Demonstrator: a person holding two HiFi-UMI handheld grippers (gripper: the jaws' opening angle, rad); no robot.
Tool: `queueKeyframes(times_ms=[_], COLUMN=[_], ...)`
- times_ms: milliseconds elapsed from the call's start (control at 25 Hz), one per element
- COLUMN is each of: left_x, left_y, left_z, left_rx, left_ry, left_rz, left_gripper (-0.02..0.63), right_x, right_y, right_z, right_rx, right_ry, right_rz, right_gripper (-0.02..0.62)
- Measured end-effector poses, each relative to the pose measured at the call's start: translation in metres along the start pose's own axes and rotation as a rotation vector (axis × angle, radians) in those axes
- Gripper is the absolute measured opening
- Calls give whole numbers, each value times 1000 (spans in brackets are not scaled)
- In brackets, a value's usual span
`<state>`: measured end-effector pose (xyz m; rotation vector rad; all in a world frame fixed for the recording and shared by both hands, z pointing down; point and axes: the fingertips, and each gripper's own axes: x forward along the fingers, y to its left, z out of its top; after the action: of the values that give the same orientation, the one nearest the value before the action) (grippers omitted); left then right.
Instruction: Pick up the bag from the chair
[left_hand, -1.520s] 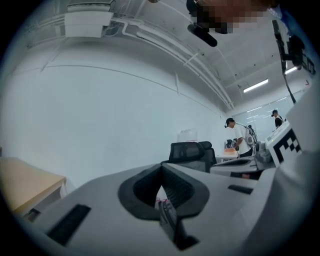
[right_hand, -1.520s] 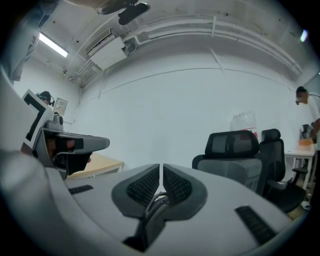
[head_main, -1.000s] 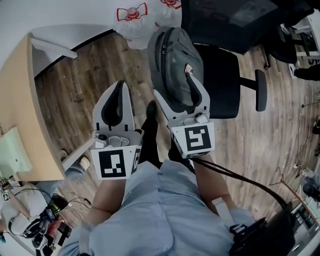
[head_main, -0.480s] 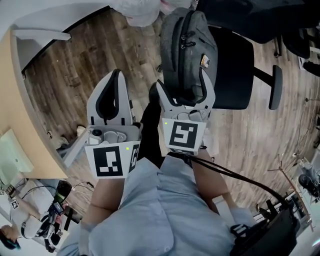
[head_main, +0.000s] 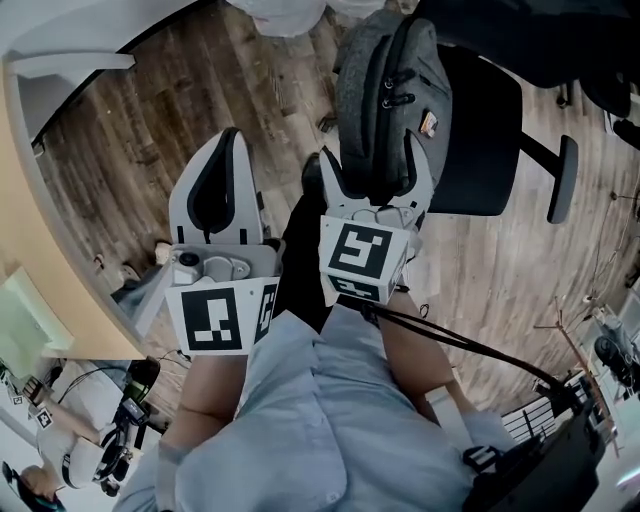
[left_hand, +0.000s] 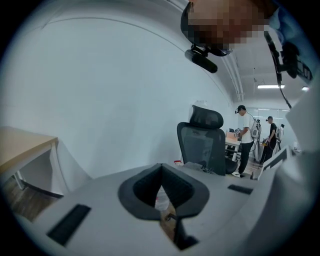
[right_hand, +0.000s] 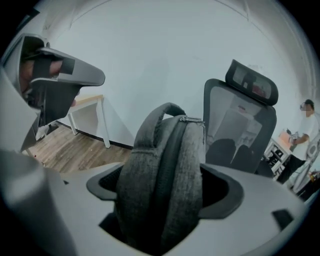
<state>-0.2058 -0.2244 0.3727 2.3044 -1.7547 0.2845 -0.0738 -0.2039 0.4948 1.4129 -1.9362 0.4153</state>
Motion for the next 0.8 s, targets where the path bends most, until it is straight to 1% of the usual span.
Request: queueKeyframes(times_ms=[80, 120, 160, 200, 320, 480, 640, 800], left_x=[2, 2, 3, 4, 9, 13, 16, 23], left_y=[0, 0, 0, 0, -2, -9, -23, -33], left_z=[0, 0, -1, -1, 4, 15, 24, 33], left_rx=[-2, -5, -8, -11, -15, -7, -1, 2], left_ry=[1, 1, 0, 0, -6, -25, -50, -61], left_rz=[-9, -13, -18, -23, -38, -59, -88, -117], left_gripper=[2, 2, 2, 2, 2, 2, 2, 2], right_x=[4, 5, 6, 6, 4, -4, -13, -12], right_y=[2, 3, 3, 1, -12, -40, -73, -95], right_z=[-2, -2, -2, -2, -2, -3, -6, -7], right_rx=[6, 10, 13, 15, 23, 50, 121, 167], right_ry=[34, 40, 39, 36, 29, 12, -12, -28], right_rz=[25, 39, 48, 50, 32, -6, -27, -27], right_gripper=[437, 414, 353, 320, 273, 205, 169, 160])
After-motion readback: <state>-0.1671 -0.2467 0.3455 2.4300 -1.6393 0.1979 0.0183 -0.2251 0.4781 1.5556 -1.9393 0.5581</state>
